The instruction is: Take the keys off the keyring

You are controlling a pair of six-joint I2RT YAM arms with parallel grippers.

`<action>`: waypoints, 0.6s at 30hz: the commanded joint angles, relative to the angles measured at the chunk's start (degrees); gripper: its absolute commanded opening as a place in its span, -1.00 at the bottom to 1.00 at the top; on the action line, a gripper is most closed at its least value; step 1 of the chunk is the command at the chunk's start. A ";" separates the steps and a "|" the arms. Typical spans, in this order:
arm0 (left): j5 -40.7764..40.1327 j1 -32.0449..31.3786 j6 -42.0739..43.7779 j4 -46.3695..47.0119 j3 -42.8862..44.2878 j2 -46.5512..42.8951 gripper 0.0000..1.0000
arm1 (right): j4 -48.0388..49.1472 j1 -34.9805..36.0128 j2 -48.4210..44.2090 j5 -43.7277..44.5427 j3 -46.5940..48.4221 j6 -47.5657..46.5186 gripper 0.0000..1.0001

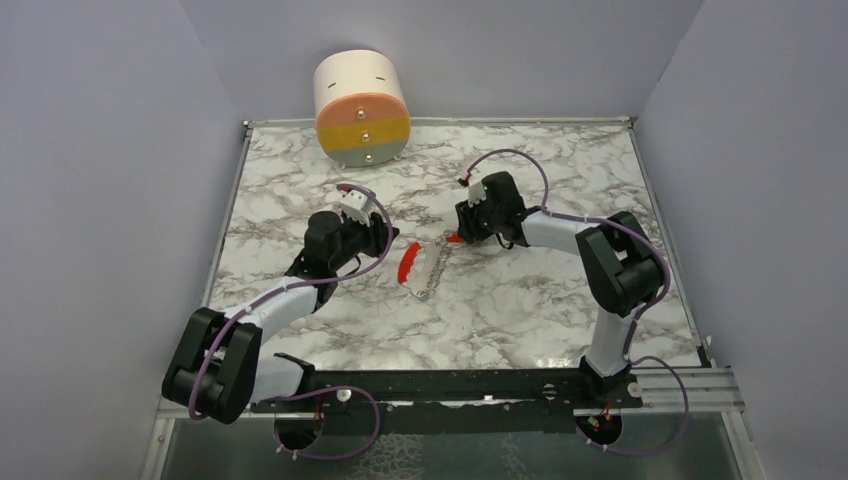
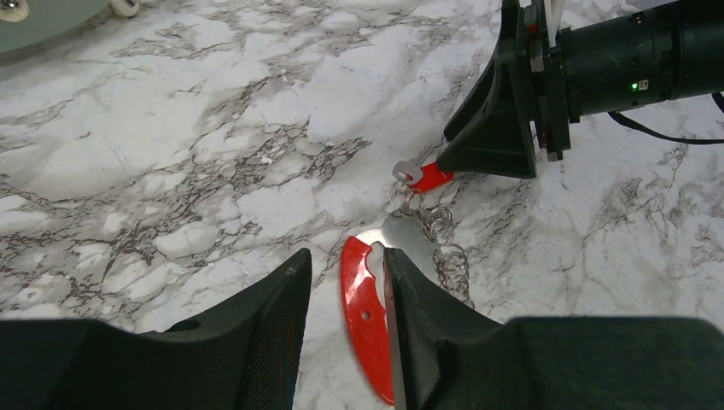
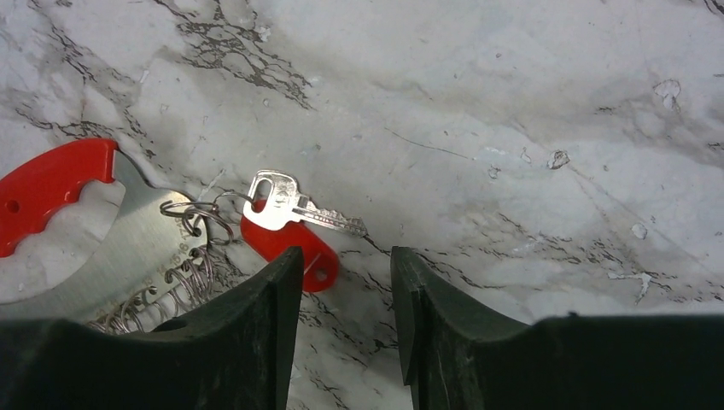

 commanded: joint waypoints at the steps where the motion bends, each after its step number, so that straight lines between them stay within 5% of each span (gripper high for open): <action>1: -1.19 0.05 0.51 0.75 -0.41 -1.89 -0.23 | -1.69 1.27 2.02 2.97 2.86 -1.68 -0.12; 18: -1.21 0.03 0.59 0.56 -0.50 -2.22 -0.23 | -4.11 5.27 1.94 7.48 3.77 -3.69 0.01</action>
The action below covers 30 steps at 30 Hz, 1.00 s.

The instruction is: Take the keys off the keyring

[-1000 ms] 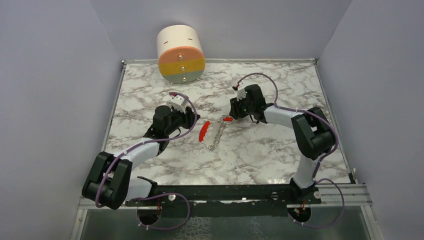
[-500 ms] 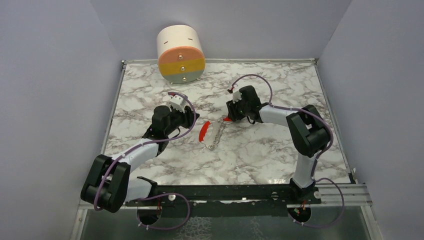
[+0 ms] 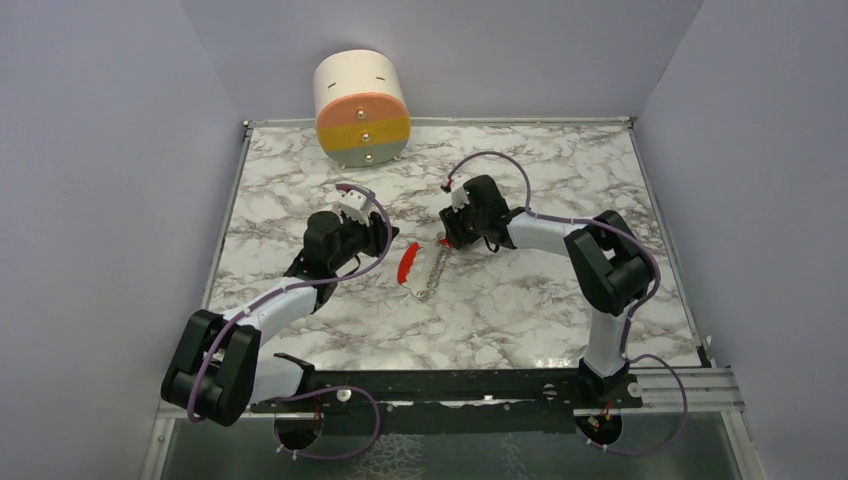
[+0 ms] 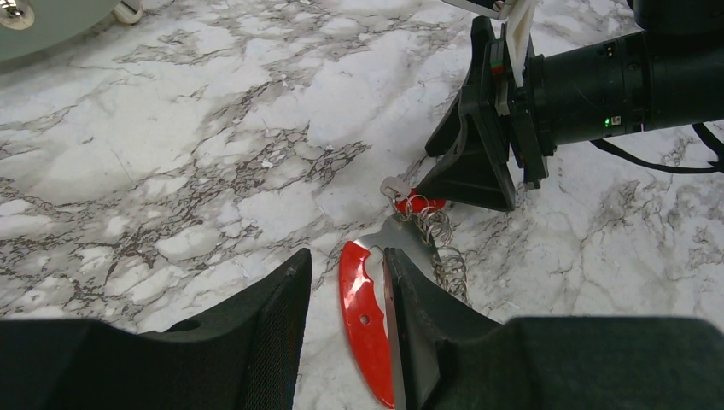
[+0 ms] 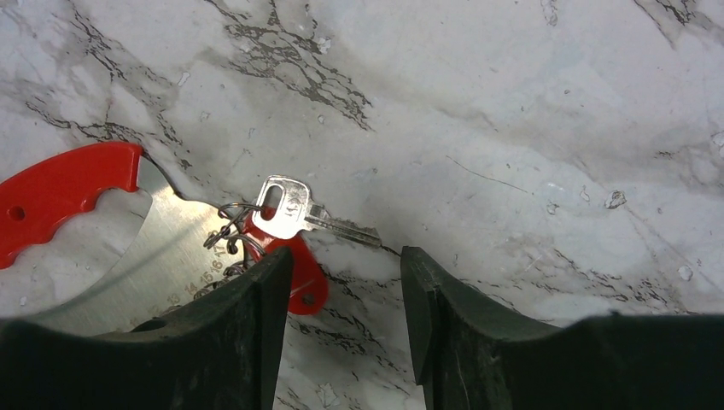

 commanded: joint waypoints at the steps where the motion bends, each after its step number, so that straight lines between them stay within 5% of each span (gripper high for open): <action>1: -1.13 0.01 0.59 0.64 -0.54 -1.29 -0.23 | -1.52 0.71 -0.98 2.20 0.29 -0.87 0.01; 18: -0.50 0.04 0.16 0.73 0.11 0.71 -0.23 | -0.16 2.84 -7.14 -2.80 1.67 0.37 -0.20; 30: -0.06 0.05 0.42 0.67 -0.18 0.03 -0.24 | -0.73 2.84 0.42 8.40 1.32 0.23 -0.21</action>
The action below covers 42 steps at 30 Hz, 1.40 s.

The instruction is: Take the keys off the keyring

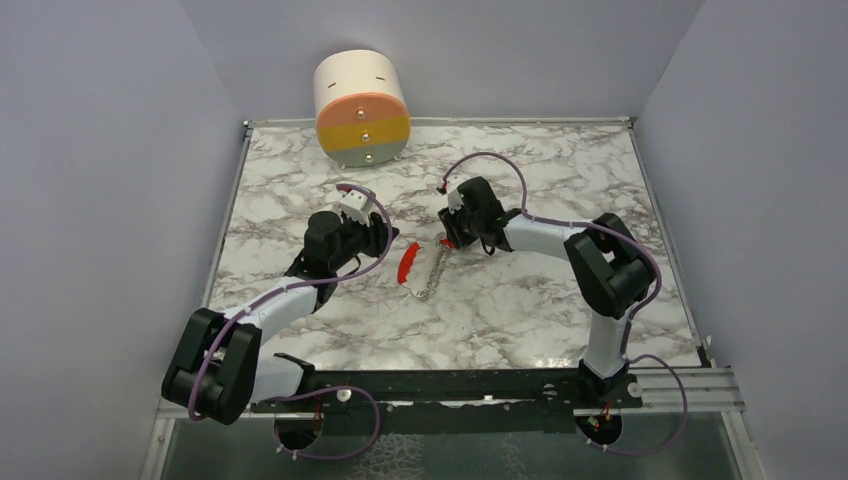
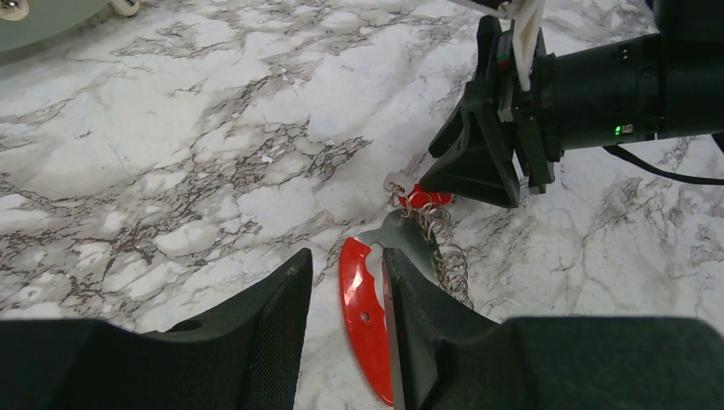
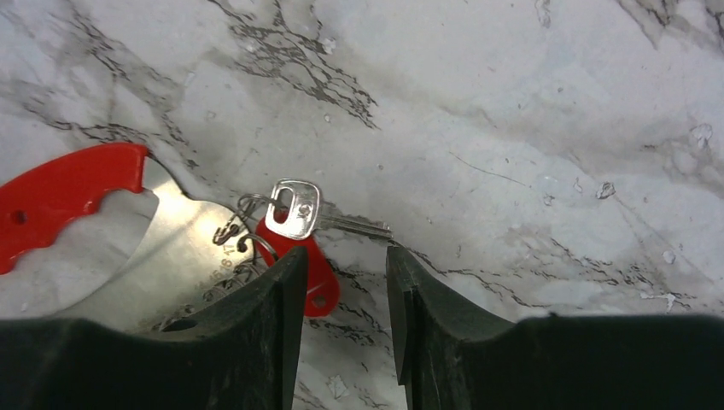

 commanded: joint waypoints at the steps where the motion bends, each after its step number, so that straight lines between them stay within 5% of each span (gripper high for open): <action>1: -0.04 0.02 0.42 0.86 -0.21 -0.36 -0.24 | 0.30 0.38 2.85 5.96 1.28 0.14 -0.21; 42: 0.53 0.00 -0.28 0.81 -0.32 -1.67 -0.24 | 0.41 1.50 0.76 1.62 -1.76 -0.78 -0.11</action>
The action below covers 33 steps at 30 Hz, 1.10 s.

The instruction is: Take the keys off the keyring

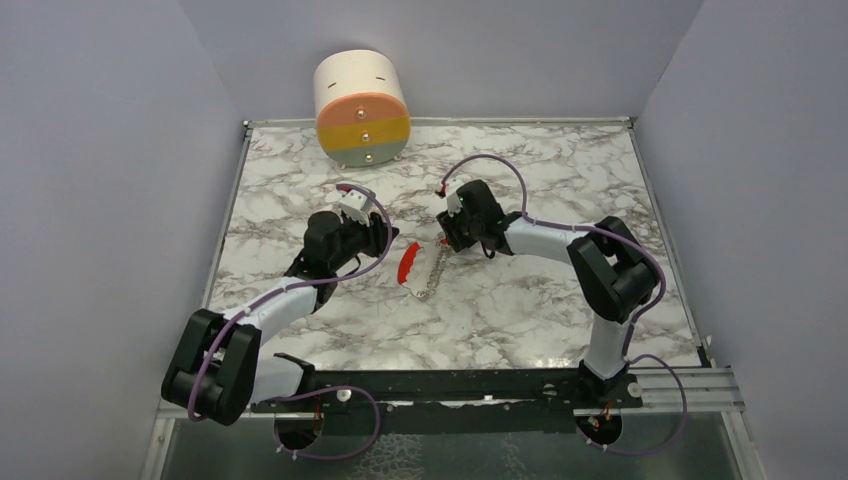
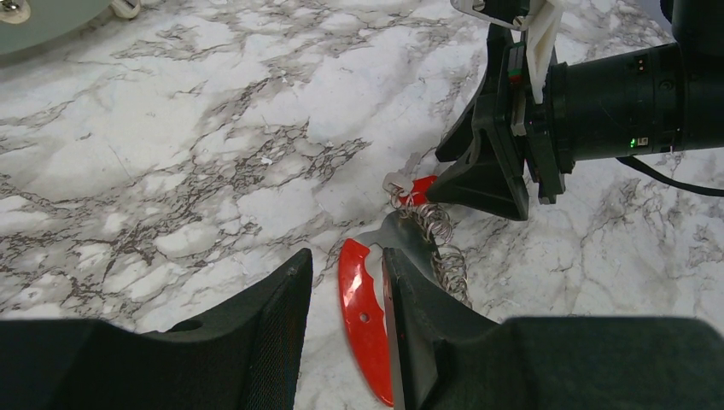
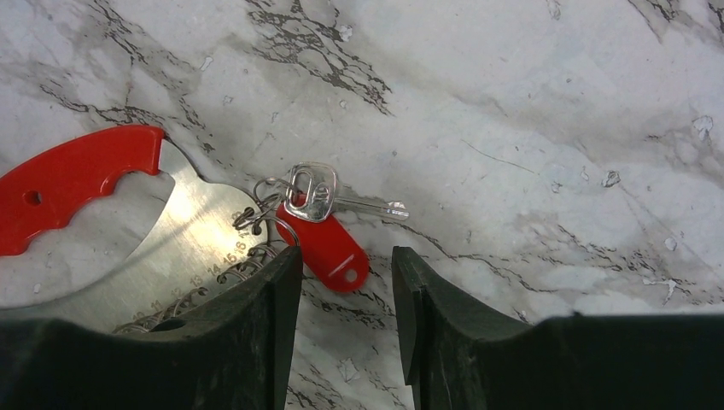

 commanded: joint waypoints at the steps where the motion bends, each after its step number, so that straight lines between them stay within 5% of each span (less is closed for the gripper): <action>1: 0.47 0.00 -0.24 0.85 -0.35 -1.52 -0.24 | 0.34 0.40 1.84 -0.85 0.00 -0.34 -0.11; 23: 0.50 0.01 0.28 0.86 0.46 -0.72 -0.24 | -2.17 1.46 9.82 -0.85 6.98 -2.63 -0.08; 28: 0.37 0.03 0.33 0.86 0.52 -0.27 -0.24 | -3.86 1.46 11.73 1.85 7.92 -2.03 -0.28; 33: 0.35 0.00 0.29 0.86 0.38 -0.38 -0.24 | -4.70 1.43 13.02 5.49 8.09 -0.02 -0.95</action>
